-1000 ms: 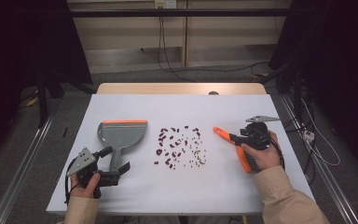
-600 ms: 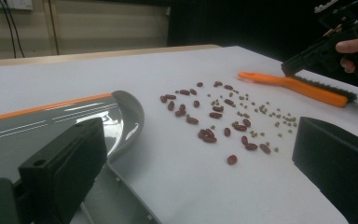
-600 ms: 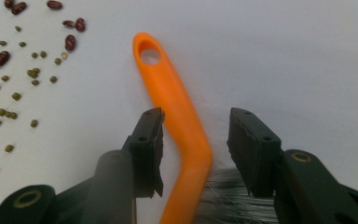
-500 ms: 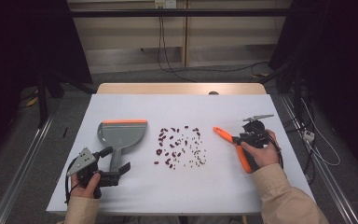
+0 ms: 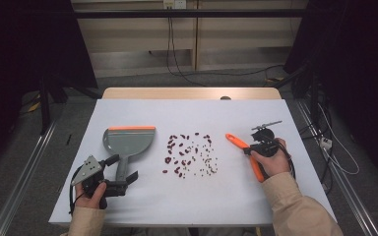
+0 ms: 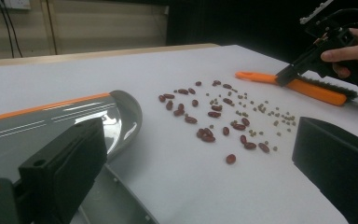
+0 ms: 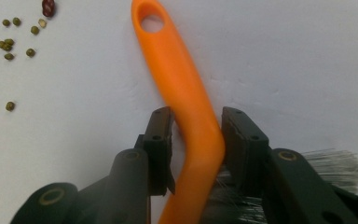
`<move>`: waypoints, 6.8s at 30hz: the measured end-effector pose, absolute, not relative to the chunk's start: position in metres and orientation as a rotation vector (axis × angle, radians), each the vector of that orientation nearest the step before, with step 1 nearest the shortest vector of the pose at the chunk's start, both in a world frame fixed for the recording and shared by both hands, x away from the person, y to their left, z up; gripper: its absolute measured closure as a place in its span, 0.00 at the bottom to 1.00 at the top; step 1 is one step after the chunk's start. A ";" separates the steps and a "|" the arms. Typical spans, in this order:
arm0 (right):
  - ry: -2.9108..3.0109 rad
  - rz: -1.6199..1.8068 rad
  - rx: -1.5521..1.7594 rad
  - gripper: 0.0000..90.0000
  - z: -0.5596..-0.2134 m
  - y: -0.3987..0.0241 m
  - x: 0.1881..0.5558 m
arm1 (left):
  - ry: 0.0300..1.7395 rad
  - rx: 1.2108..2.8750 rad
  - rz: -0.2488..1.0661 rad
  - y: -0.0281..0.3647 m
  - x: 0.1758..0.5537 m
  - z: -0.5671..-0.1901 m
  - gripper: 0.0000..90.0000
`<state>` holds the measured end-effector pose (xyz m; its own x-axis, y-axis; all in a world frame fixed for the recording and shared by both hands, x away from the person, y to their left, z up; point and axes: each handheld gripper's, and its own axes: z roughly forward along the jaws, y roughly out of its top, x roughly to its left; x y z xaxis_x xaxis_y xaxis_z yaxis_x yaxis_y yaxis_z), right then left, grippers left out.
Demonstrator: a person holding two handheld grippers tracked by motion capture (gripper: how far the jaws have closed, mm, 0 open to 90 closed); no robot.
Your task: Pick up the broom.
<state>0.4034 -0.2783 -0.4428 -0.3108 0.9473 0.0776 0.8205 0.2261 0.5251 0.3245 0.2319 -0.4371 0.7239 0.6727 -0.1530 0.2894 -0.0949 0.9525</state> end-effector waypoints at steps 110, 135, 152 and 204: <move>1.846 1.486 1.418 0.79 -0.365 -0.270 0.374 | 0.636 1.652 0.332 0.177 0.336 -0.398 0.03; 1.923 1.555 1.302 0.79 -0.347 -0.202 0.385 | 0.587 1.671 0.266 0.136 0.353 -0.396 0.06; 1.994 1.590 1.223 0.79 -0.344 -0.152 0.387 | 0.618 1.723 0.197 0.107 0.359 -0.401 0.20; 1.911 1.516 1.352 0.19 -0.359 -0.091 0.383 | 0.837 1.751 0.353 0.094 0.357 -0.410 0.78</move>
